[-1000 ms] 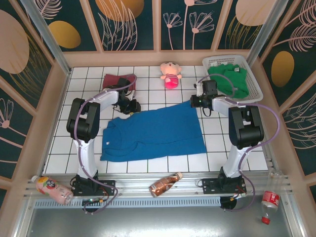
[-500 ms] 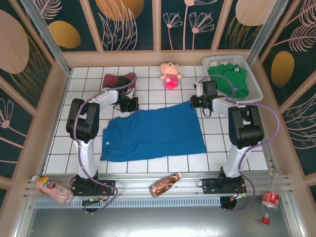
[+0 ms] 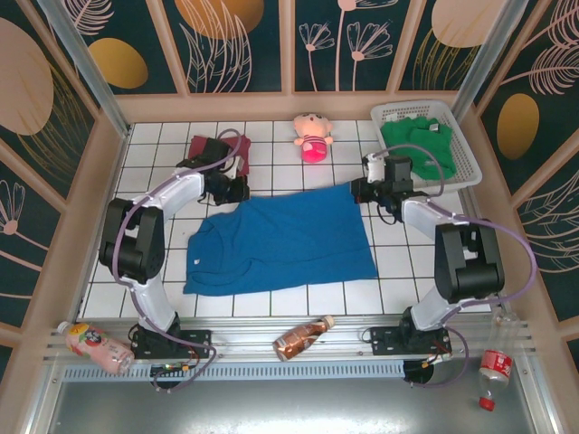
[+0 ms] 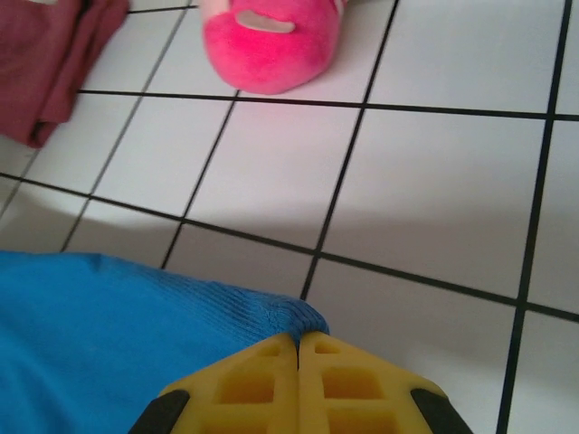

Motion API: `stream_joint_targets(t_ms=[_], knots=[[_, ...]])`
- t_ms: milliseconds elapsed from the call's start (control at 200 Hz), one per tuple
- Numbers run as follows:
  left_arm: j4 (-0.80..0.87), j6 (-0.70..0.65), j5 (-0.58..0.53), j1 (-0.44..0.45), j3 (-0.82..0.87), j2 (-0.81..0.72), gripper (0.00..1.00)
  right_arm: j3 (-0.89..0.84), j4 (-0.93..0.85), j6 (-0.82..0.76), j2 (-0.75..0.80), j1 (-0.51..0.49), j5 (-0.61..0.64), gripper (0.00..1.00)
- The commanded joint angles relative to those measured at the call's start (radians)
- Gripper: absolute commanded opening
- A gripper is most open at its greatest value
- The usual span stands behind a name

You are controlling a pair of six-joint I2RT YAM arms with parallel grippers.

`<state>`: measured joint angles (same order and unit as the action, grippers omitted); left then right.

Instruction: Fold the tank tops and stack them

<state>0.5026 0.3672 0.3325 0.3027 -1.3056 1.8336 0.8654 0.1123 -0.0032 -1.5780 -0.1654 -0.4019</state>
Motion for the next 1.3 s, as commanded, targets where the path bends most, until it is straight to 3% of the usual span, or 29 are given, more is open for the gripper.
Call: stream_joint_targets(t_ms=[0,265,841,1151,1296], knots=[[-0.027,-0.017,0.007,0.018,0.038,-0.054,0.0,-0.059,-0.011,-0.032,0.069,0.001,-0.046,0.0],[-0.063,-0.004,0.005,0.039,0.151,-0.142,0.0,-0.132,-0.155,-0.147,0.16,0.004,0.023,0.0],[-0.107,0.027,0.023,0.093,0.359,-0.206,0.03,-0.232,-0.255,-0.258,0.217,-0.005,0.137,0.0],[-0.072,0.002,0.007,0.095,0.378,-0.166,0.11,-0.249,-0.284,-0.303,0.192,-0.074,0.241,0.01],[-0.021,-0.017,0.009,0.095,0.352,-0.178,0.19,-0.225,-0.335,-0.31,0.196,-0.078,0.26,0.1]])
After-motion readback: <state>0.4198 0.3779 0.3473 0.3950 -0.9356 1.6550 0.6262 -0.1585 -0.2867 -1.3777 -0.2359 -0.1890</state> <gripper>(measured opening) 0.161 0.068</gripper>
